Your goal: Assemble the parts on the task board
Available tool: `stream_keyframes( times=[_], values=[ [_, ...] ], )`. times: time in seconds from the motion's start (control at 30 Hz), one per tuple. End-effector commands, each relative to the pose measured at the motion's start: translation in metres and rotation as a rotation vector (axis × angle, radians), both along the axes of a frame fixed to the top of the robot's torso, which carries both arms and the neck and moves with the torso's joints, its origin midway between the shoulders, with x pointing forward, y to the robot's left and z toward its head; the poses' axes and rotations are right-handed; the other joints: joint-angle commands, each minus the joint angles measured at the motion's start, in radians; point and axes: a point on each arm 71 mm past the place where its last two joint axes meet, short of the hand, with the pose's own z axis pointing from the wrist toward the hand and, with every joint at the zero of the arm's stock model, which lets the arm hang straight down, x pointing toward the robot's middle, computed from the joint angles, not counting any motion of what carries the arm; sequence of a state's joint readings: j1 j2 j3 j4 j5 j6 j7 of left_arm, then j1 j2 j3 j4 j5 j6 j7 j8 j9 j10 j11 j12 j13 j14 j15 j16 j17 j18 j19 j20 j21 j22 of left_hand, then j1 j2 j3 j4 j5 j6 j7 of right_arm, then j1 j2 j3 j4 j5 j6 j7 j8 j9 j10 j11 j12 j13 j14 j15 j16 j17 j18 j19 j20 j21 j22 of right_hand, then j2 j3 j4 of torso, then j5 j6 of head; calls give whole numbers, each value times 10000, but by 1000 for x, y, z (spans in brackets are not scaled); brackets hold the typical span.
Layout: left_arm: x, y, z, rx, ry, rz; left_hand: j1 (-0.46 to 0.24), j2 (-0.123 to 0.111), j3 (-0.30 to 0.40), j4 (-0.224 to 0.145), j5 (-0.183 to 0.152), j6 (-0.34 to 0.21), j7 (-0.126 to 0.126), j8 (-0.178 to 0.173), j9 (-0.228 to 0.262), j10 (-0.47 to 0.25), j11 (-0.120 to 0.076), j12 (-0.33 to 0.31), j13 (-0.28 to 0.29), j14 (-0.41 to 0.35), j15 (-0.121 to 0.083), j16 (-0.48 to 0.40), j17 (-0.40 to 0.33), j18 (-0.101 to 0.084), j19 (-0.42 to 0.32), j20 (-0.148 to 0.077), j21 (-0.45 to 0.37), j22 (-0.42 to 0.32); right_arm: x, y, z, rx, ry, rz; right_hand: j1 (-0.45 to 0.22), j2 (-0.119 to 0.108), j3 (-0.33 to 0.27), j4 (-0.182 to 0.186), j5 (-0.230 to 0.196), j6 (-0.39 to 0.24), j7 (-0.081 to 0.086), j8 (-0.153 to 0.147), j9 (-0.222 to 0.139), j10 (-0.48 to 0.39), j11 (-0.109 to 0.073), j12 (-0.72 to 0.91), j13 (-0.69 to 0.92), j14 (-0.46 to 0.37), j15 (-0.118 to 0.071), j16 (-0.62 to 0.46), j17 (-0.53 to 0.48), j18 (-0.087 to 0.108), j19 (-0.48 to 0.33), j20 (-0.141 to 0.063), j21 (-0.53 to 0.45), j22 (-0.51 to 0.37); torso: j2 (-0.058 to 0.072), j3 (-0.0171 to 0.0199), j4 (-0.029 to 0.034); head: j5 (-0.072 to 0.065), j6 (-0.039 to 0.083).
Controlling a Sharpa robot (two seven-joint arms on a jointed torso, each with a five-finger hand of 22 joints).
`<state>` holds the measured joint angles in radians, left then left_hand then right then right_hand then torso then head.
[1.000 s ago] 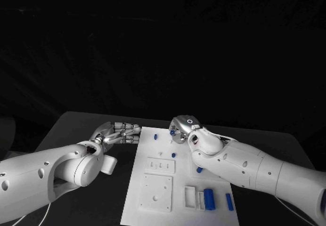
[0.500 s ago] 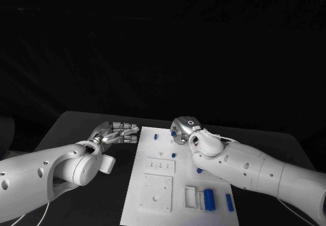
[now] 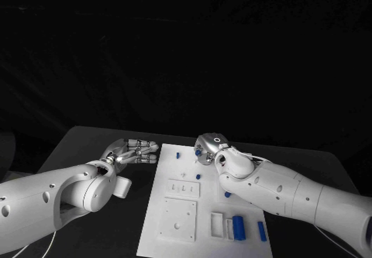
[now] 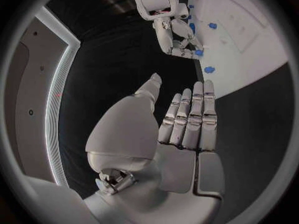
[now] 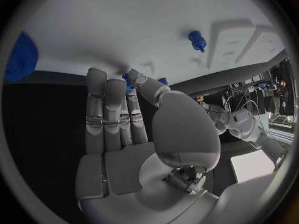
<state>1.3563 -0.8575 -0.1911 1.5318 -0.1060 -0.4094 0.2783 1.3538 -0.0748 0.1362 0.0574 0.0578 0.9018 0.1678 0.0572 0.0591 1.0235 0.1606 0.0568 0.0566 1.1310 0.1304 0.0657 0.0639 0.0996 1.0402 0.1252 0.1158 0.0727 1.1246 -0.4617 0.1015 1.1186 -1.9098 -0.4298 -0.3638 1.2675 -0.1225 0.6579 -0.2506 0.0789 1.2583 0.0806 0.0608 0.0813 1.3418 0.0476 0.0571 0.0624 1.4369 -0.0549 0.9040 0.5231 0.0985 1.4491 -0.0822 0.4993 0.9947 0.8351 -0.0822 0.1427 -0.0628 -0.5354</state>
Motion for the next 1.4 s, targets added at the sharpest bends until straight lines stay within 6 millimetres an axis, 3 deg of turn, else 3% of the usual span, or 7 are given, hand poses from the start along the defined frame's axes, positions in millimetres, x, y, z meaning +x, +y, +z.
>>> stream_keyframes(
  times=[0.03, 0.23, 0.37, 0.6, 0.93, 1.13, 1.4],
  values=[
    [0, -3, 1, -73, -36, -153, -1, -109, -16, 51, -60, -54, 1, 15, 1, -89, -14, 13, 13, 19, 44, 18, 13, -67, 77, 7, 1, -3, 2, -3, -7, -88, 401, -122, -211, -112, -113, 113, 24, -482, 122, 1, 55, -324, -82, 17, -14, -30, 77, -76, -41, 189, 33, 68, -110, -42, 0, -11, 15, -10, -9],
    [0, -3, 1, -69, -25, -142, -10, -108, -10, 69, -62, -67, 3, 16, 1, -110, -12, 13, 13, 18, 45, 18, 13, -67, 72, 9, -3, -4, 4, -5, -7, 224, 289, -152, -409, -1041, -661, 338, -309, -1689, 372, 1, -183, -2298, 429, -3, -40, -92, 394, -331, -196, 373, 44, 357, -521, -334, 0, -19, 1, 4, -2],
    [0, -2, 1, -66, -24, -121, -10, -108, -10, 69, -62, -67, 3, 16, 1, -110, -12, 13, 13, 18, 45, 18, 13, -67, 72, 9, -3, -4, 2, -9, -4, 427, 85, -164, 223, -1159, -1922, 801, -310, -2170, 247, 42, -162, -3045, 598, 16, -35, -60, 512, -537, -322, 606, 252, 545, -957, -734, -6, -24, -8, 4, 14],
    [0, 2, 1, -45, -29, -25, -10, -108, -10, 69, -62, -67, 3, 16, 1, -110, -12, 13, 13, 18, 45, 18, 13, -67, 72, 9, -3, -4, -7, -26, 7, 734, -211, -167, 499, -1384, -2122, 1253, -300, -2217, 171, 18, -173, -3043, 600, 13, -32, -14, 513, -583, -345, 617, 488, 552, -1268, -1006, -20, -4, -58, 33, 71],
    [1, 11, 1, -22, -41, 168, 1, -147, -1, 80, -62, -131, 13, 12, -2, -131, -8, 13, 13, 11, 48, 16, 13, -66, 71, 11, -7, -4, -18, -78, 39, 1550, -54, -516, 165, -1259, -754, 1206, -237, -1747, 348, 22, -162, -347, -8, 27, 20, 75, 158, -223, -72, 308, 503, 225, -879, -627, -70, 63, -293, 60, 178],
    [2, 14, 1, -5, -51, 236, 1, -147, -1, 80, -62, -131, 13, 12, -2, -131, -8, 13, 13, 11, 48, 16, 13, -66, 71, 11, -7, -4, -17, -108, 34, 1600, 758, -926, 188, -1229, -1279, 1155, -112, -1824, 248, 25, -156, 1011, -451, 240, 492, 53, -147, -201, 90, 31, 443, -79, -790, -377, -68, 132, -442, 112, 168],
    [4, 14, 0, -21, -38, 230, 1, -147, -1, 80, -62, -131, 13, 12, -2, -131, -8, 13, 13, 11, 48, 16, 13, -66, 71, 11, -7, -4, -12, -124, 23, 1378, 1361, -1298, 212, -957, -2890, 1180, 555, -1801, 159, 22, -73, -1272, -593, 7558, 9160, -139, -202, 729, 1643, -182, 519, -174, 1234, 1292, -34, 217, -544, 134, 169]
  ],
)
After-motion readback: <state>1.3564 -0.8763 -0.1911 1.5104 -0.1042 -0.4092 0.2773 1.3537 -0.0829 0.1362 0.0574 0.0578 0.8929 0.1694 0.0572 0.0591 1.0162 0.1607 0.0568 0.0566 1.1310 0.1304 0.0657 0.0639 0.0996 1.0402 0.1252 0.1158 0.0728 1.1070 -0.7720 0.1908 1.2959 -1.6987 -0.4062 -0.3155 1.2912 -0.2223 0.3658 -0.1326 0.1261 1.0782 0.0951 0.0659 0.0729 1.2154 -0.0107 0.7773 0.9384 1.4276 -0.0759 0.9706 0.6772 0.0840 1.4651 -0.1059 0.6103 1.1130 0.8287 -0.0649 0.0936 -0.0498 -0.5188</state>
